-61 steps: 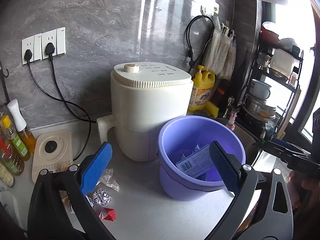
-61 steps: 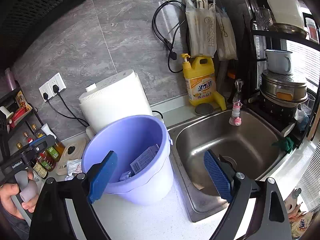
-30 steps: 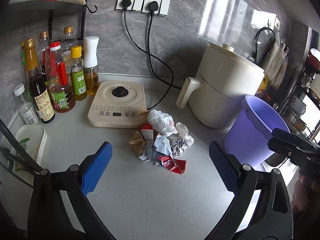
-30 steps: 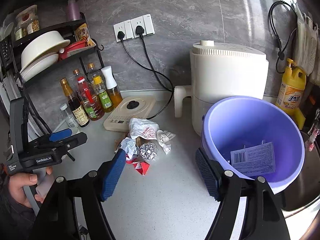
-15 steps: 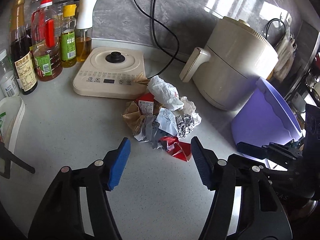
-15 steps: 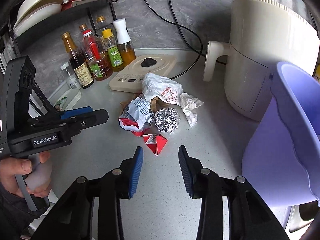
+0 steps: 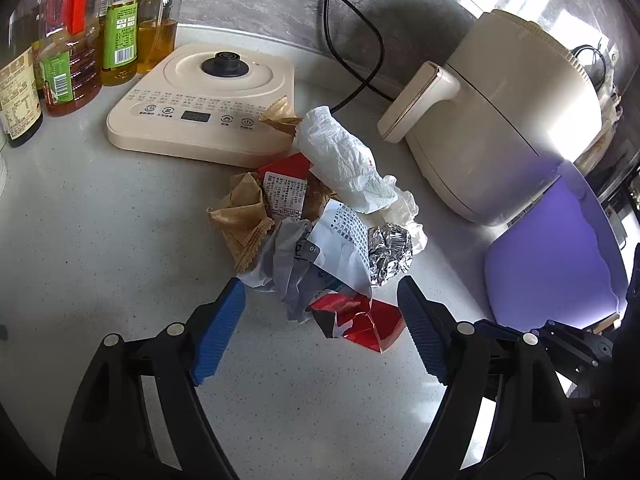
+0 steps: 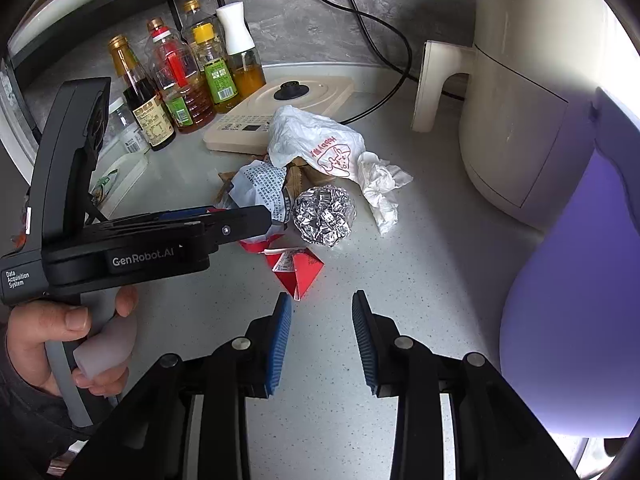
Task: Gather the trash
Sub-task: 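Grasp the crumpled paper wrappers with the left tool while the right tool grasps the red paper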
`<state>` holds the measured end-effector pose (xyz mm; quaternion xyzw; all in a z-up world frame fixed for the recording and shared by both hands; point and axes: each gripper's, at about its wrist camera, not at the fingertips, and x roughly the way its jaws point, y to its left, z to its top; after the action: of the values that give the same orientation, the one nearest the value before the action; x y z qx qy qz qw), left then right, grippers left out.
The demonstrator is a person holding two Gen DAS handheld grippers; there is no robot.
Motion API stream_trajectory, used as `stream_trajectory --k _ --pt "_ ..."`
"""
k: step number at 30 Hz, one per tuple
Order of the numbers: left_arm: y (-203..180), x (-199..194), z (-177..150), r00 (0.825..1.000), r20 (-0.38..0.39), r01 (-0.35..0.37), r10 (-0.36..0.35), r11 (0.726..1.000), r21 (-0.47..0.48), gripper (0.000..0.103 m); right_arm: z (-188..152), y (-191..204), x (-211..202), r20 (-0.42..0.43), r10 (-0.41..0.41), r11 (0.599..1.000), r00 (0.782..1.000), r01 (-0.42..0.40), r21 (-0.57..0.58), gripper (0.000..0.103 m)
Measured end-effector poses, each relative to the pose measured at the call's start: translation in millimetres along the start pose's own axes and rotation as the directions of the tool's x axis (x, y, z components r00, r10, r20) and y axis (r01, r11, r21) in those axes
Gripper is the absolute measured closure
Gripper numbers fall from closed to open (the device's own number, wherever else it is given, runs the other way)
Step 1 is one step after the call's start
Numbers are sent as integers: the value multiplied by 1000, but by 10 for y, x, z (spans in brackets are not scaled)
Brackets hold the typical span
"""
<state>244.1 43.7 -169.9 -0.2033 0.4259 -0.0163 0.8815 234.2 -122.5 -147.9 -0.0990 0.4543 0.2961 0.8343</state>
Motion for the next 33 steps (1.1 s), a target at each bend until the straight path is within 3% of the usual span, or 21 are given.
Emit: stream_trajectory --k 6,8,10,20,21,22,23,33 --pt "56 143 68 1000 5 -10 11 999 -33 26 18 -25 126 -19 6 1000 1000 -6 -8 71" --pt "96 163 83 1000 -9 -13 13 999 -43 53 46 -14 183 -24 14 1000 1000 -15 -14 71" --pt "146 132 82 1000 -13 -15 14 998 -58 58 87 14 247 -28 25 999 999 -25 -21 71" --pt "348 -261 -45 999 14 -30 30 998 -59 59 250 122 519 -44 73 997 996 -74 -27 69" --pt "370 -297 -57 999 16 -33 34 998 -58 59 255 119 552 -49 73 997 996 -74 -25 74" --pt "382 -332 -67 999 19 -37 38 998 -56 59 263 118 577 -53 68 997 996 -69 -24 93" --pt "389 -370 -74 999 22 -44 45 998 -53 59 272 119 589 -54 55 998 997 -56 -23 99" --pt "312 -808 18 994 90 -57 57 998 2 59 412 110 206 56 45 999 997 -46 13 100"
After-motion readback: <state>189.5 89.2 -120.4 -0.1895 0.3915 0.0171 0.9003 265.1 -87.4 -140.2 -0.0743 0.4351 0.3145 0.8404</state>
